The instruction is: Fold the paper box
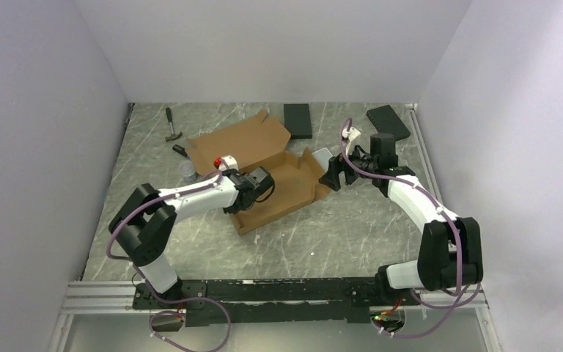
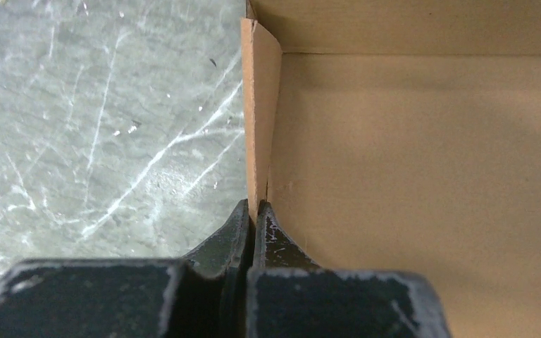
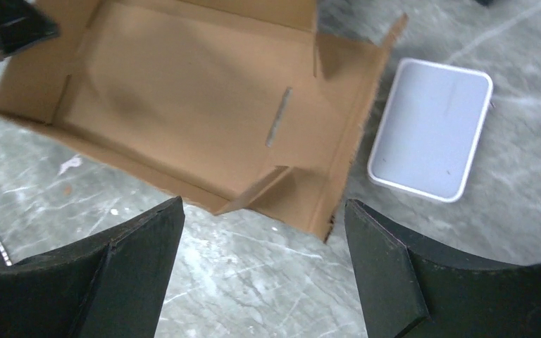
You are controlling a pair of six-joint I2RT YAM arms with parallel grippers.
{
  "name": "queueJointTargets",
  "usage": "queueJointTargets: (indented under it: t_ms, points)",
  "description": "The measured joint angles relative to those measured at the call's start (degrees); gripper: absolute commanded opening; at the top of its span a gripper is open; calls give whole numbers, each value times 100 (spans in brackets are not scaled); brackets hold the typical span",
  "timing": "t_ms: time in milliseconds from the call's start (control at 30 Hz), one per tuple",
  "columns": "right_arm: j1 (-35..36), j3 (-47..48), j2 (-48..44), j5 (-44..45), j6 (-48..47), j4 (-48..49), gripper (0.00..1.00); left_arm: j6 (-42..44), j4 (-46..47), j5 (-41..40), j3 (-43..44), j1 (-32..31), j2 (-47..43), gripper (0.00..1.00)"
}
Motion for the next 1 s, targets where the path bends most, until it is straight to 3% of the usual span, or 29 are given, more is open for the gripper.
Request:
queueJointTargets:
  t_ms: [167,400,767,933,1000]
  points:
    - [55,7,378,599,42,46,85,-518,-179,-195,0,-262,323,0]
    - [275,184,1019,1025,37,87,74,-603,-48,-337,-107,-439,350,0]
    - [529,767,1784,1720,109,356,54,-599,87,-398,-216,-470,289,3]
    - [544,780,1891,1880,149,358,40,-632,87,-407,-229,-483,278,8]
    - [549,780,1891,1893,155,378,33,-678,87,-424,-247,-496,269,14]
